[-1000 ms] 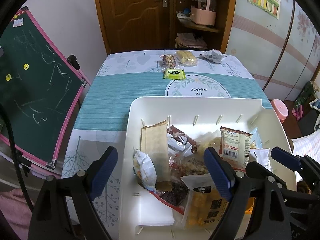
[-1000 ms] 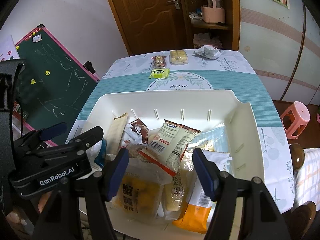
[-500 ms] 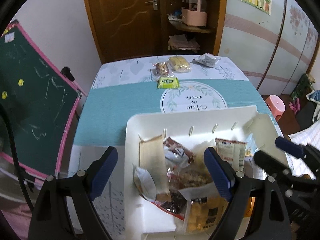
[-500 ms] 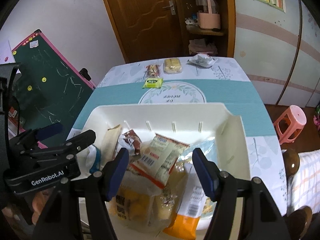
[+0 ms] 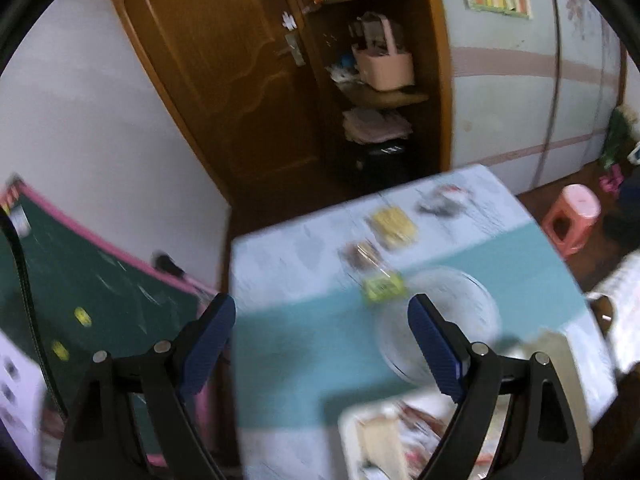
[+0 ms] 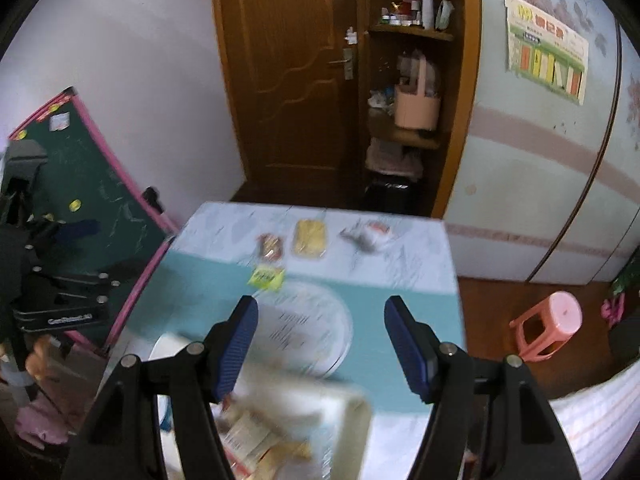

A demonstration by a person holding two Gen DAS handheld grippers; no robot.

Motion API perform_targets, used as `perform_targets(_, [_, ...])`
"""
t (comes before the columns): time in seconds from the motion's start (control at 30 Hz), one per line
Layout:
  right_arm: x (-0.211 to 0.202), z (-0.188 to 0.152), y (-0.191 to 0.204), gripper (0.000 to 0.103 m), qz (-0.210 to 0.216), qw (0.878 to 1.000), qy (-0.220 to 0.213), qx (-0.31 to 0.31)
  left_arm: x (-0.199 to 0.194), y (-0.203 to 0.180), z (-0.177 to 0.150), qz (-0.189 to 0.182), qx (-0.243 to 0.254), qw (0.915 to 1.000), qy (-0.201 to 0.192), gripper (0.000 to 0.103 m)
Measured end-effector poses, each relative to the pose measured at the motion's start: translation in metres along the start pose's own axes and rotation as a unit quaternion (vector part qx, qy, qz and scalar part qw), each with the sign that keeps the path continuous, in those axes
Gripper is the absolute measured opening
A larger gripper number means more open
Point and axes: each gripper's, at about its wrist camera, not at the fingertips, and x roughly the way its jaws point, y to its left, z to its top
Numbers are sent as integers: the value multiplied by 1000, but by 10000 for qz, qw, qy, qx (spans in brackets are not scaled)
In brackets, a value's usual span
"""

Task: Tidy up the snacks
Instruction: 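Move both grippers back over the remaining snacks on the table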

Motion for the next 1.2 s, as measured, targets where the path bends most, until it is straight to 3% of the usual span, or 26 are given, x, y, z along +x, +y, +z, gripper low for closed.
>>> perform_targets(0.03, [7,16,-8,66,-27,10000,62,56,11,3,19,236,59,9997,30,88])
perform_targets(0.13, [30,61,-33,66,-159,9991,239,322,43,17,58,455,-57,9987,218,87])
perform_targets(0.33, [97,125,-81,66,-526,9947,385,800,123,30,100,495,-435,9950,751,87])
perform_targets(0.43, [144,136,-99,66,-419,9911,605,1108,170,24,106,511,-522,9927,959,87])
perform_targets(0.63, [251,114,-125,66,-183,9780,1205,1694,268,2,79,-21,-1054,9811,1622,87])
perform_targets(0.77, [306,91,-123,66,-105,9711,1524,1834,308,-18,56,-251,-1180,9754,1843,87])
perform_targets(0.93, [346,77,-112,66,-41,9677,1776,1790,333,-39,41,-370,-1092,9732,1991,87])
perform_targets(1.03, [365,72,-99,66,-346,9689,1951,1481,347,-44,35,-452,-1113,9698,2124,87])
perform_targets(1.2, [382,65,-94,70,-424,9694,2078,1239,361,-46,30,-587,-1218,9658,2213,87])
